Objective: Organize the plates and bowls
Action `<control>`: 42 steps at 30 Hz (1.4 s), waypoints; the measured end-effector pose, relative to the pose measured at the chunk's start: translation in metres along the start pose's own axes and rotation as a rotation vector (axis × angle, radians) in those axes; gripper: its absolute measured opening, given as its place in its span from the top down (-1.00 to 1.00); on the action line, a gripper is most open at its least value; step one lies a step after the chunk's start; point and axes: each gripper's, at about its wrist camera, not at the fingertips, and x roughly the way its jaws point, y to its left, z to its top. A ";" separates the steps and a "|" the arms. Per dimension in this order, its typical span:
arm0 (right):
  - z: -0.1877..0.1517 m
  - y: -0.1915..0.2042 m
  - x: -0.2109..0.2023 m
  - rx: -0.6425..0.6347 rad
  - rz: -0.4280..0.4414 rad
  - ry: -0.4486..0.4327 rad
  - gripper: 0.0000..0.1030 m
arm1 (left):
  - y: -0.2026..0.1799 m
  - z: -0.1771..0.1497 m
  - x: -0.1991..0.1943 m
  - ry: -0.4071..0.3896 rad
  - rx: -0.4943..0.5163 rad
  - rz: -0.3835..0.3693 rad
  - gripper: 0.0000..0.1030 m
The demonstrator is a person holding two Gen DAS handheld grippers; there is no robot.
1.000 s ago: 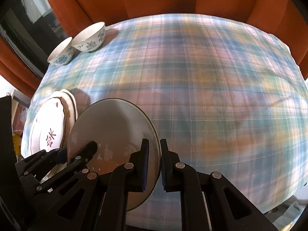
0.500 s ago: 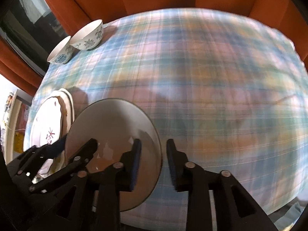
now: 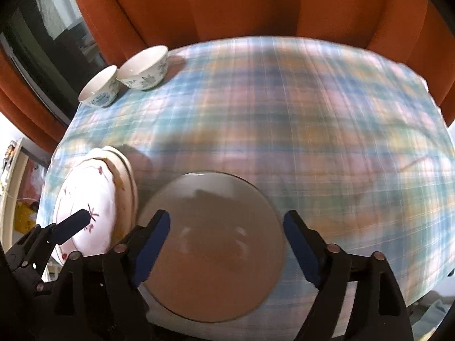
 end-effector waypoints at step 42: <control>0.155 0.249 0.076 0.066 -0.112 -0.133 -0.60 | 0.248 0.162 0.046 -0.120 -0.008 0.023 -0.70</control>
